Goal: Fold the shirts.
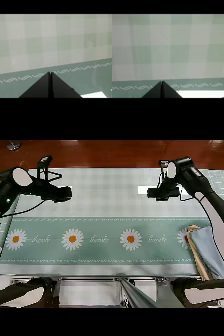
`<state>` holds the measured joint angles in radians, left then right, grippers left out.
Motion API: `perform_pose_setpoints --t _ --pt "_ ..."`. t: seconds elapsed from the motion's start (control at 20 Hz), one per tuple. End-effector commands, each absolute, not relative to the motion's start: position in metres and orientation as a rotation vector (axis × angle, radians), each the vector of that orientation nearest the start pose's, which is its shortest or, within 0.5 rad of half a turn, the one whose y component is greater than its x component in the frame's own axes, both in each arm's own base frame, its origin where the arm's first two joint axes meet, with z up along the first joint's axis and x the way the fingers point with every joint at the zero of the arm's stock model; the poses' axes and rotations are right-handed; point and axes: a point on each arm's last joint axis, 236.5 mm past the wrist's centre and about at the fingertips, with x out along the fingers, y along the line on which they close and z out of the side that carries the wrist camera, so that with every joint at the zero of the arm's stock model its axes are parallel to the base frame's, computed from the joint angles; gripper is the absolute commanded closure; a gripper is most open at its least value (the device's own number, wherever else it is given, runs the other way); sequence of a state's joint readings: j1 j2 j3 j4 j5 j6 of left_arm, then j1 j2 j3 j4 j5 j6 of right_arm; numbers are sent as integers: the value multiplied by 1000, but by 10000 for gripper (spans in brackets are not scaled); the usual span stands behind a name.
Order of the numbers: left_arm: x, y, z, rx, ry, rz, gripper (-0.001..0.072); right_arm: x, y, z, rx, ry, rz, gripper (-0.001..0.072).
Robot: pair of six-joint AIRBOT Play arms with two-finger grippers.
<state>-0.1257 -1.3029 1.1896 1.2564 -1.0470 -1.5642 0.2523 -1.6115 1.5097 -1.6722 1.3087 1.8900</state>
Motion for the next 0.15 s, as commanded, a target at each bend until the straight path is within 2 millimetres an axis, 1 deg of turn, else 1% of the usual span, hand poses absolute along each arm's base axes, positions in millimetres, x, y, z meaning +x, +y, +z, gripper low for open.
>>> perform_pose_setpoints --t 0.0,0.1 --pt "405 -115 28 -219 1170 -263 685 430 87 -16 -3 1389 -78 679" --pt "405 -115 28 -219 1170 -263 685 430 87 -16 -3 1389 -78 680"
